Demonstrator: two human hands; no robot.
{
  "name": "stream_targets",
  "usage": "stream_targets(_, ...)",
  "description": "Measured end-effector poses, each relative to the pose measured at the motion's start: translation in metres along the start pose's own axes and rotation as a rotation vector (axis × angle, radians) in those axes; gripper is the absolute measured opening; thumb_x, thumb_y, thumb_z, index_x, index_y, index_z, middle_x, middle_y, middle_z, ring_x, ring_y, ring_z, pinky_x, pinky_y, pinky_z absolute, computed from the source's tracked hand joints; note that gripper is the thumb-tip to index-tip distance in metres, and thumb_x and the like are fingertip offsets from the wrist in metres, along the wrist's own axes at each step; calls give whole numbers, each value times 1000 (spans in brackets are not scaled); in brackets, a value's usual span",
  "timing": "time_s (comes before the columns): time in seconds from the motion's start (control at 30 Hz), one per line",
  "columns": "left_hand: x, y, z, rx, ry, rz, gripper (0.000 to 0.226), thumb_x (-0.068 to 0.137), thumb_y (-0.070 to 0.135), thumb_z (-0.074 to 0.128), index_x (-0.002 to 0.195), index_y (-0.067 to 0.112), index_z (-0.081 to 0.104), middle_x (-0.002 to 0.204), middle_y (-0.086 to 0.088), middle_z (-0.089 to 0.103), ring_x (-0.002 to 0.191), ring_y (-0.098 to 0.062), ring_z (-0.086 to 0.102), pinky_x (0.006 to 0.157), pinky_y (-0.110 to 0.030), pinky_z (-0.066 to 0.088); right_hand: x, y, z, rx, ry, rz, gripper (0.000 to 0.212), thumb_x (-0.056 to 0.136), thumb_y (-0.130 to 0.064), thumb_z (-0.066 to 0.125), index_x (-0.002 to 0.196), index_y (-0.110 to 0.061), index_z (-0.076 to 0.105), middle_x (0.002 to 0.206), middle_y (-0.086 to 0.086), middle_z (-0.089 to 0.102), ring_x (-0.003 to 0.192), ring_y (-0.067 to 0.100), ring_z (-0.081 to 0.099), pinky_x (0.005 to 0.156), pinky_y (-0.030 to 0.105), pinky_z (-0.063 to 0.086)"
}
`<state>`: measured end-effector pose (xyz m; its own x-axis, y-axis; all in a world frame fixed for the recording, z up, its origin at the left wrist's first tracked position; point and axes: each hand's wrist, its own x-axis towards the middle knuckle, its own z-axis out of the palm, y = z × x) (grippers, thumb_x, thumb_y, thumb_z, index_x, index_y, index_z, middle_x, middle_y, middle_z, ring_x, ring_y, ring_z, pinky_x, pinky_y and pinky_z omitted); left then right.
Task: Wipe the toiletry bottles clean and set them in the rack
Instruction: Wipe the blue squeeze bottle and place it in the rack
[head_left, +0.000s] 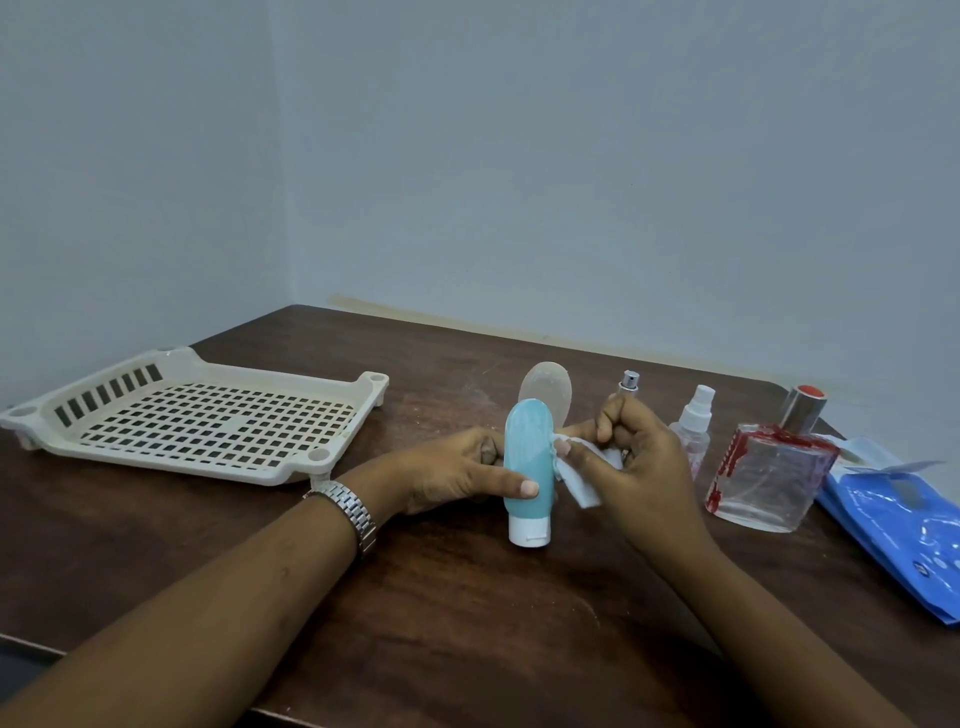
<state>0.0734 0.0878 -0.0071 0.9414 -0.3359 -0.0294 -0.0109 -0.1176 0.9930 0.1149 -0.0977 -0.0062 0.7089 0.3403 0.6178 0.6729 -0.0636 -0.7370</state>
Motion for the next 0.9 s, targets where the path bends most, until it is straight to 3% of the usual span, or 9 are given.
stream_targets(0.13,0,-1,0,-13,5,1,19,87,4,59,102,14,65,97,6,73,95,-7,67,85,-19,50,3,0,4,-5,36,-8,29,78,-4,71,71,-18,46,77,10,68,79,16,68,67,36,57)
stream_targets(0.27,-2,1,2,-4,6,0,21,90,0,56,101,16,63,93,10,74,93,-4,67,81,-16,50,1,-2,7,18,82,-44,28,78,-3,71,72,-12,45,76,13,65,78,13,68,65,27,55)
stream_targets(0.43,-1,1,2,1,10,1,18,90,1,56,100,14,64,93,8,74,92,-5,68,81,-17,51,3,2,2,-53,13,-18,27,77,-6,72,73,-12,47,78,14,66,80,16,68,68,42,57)
stream_targets(0.67,-1,-1,3,24,-4,28,17,88,3,58,98,14,66,94,8,73,92,-5,66,83,-18,49,1,-4,8,-33,91,-70,28,78,-5,72,72,-9,45,72,6,65,76,8,67,63,27,54)
stream_targets(0.8,0,-1,2,18,12,22,17,89,3,58,98,15,66,94,8,73,92,-5,66,83,-18,49,2,-2,6,-36,65,-63,28,77,-5,72,72,-8,45,74,12,65,77,12,67,65,35,56)
stream_targets(0.9,0,0,1,20,9,15,18,89,2,57,100,14,66,95,8,74,93,-5,67,83,-18,49,4,-2,7,-31,73,-60,28,78,-4,72,71,-11,46,72,5,65,74,11,67,64,33,56)
